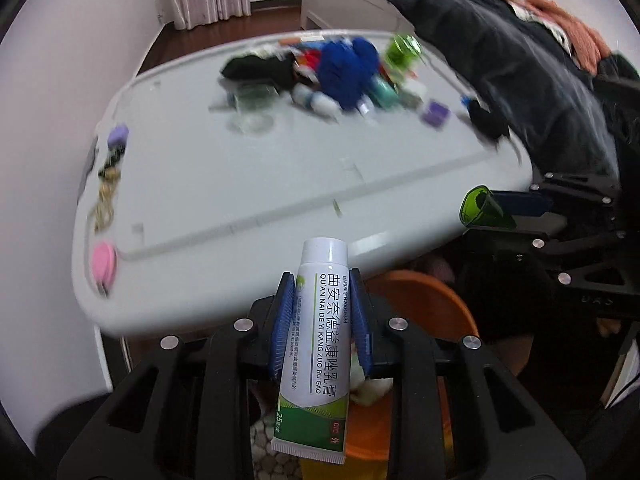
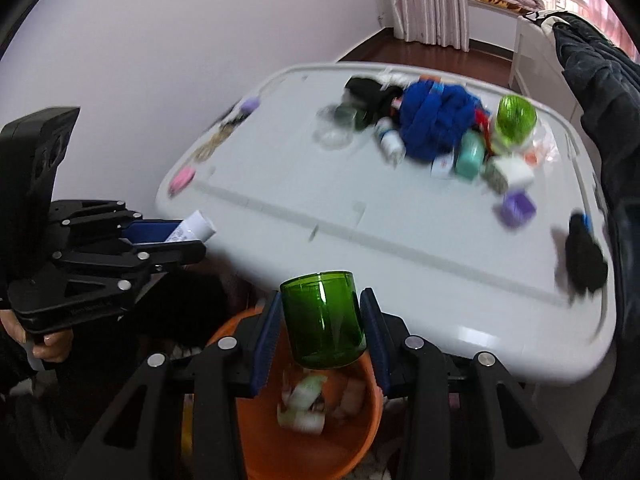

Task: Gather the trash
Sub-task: 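Carry the green cup and tube over the orange bin and open both tools, then grasp the black sock with the right tool while the left grasps the clear plastic cup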

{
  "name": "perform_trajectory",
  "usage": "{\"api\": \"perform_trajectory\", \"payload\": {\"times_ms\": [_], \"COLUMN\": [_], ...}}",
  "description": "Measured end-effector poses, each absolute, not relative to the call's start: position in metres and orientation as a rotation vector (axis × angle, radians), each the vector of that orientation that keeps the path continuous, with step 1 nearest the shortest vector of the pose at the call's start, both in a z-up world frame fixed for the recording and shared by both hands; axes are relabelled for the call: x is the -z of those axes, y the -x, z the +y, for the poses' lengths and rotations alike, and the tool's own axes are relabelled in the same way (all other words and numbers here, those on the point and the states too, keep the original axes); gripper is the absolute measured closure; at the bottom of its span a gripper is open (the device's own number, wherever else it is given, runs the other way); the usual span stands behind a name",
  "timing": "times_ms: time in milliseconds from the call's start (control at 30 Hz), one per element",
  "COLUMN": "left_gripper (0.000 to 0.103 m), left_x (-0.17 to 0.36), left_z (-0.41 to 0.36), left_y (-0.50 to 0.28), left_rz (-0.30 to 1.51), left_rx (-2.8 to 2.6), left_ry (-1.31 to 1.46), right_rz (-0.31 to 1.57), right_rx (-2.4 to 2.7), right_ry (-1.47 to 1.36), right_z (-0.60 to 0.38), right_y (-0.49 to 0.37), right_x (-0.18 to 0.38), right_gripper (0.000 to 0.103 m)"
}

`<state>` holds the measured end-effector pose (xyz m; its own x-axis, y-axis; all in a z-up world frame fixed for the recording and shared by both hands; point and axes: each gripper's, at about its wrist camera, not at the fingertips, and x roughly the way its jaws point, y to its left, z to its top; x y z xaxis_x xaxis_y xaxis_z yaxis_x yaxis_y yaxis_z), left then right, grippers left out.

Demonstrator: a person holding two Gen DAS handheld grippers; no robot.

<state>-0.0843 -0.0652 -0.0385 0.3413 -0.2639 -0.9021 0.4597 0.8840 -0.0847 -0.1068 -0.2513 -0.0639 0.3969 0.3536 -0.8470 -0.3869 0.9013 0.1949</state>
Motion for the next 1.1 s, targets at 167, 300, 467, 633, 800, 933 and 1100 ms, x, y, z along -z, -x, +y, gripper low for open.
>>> {"api": "perform_trajectory", "payload": {"times_ms": [167,300,467,633,800,933,1100], "left_gripper": [0.076,0.075,0.025,0.025,0.025,0.025,0.025], "left_x": [0.074,0.095,0.115,0.114,0.099,0.084,0.075], "left_z": [-0.061,-0.061,-0.065,-0.059,-0.054,-0.061,-0.065], "left_y": [0.120,0.127,0.126,0.123,0.113,0.095,0.065], "left_rz": [1.237,1.297,1.389,1.381,1.338,1.267,1.228], "left_rx": [0.485,0.494,0.494,0.484,0.481,0.452,0.414], "left_ry": [-0.177,-0.167,-0.191,-0.164,-0.143,-0.161,-0.151], "right_rz": [1.136,1.181,1.257,1.232,1.136,1.083,1.100], "right_rx": [-0.457,-0.443,-0.433,-0.425,-0.316,-0.159,0.047], "right_ry": [0.042,0.037,0.021,-0.039,-0.001,0.052,0.148], "right_z": [-0.248,-0.245,-0.240,-0.250,-0.287,-0.334,-0.391], "right_y": [0.143,0.154,0.154,0.151,0.124,0.083,0.023], "right_x": [0.091,0.111,0.136,0.128,0.089,0.070,0.077], "right_gripper": [0.063,0.063,0.050,0.050,0.050,0.050,0.050]}}
